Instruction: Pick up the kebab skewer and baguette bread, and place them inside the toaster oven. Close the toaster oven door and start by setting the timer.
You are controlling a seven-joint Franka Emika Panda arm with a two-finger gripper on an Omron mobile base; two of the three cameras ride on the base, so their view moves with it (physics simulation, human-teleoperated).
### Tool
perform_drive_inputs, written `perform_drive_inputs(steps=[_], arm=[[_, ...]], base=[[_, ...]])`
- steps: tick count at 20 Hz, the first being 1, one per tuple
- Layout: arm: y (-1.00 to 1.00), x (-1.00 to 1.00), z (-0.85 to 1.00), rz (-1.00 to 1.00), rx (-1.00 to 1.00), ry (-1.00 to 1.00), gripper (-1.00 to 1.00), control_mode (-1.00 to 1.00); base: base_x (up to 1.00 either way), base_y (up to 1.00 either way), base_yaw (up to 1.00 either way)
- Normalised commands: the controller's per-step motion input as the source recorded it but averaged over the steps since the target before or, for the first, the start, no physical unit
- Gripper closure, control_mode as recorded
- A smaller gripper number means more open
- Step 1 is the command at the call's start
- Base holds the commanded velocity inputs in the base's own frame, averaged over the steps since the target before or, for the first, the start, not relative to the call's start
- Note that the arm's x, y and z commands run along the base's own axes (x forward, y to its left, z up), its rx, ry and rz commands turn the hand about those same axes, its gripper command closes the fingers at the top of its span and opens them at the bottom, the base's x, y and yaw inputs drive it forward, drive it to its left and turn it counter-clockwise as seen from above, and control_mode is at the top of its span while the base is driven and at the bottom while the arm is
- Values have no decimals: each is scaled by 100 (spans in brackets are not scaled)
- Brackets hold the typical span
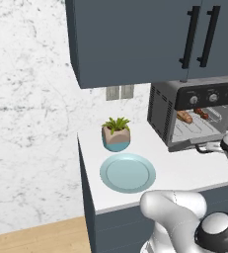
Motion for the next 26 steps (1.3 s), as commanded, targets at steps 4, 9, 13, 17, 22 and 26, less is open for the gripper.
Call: perform_drive_inputs(steps=[4, 9, 13, 17, 22, 26], arm=[[44, 74, 18, -3, 0, 0, -100, -100], [31, 73, 9, 0, 0, 0, -100, -100], [30, 59, 0, 0, 0, 0, -100, -100], [39, 72, -3, 0, 0, 0, -100, -100], [38, 60, -26, 0, 0, 1, -100, -100], [40, 45, -47, 0, 0, 2, -100, -100]], base=[[0, 0, 0], [0, 0, 0], [0, 0, 0], [0, 0, 0], [0, 0, 0], [0, 0, 0]])
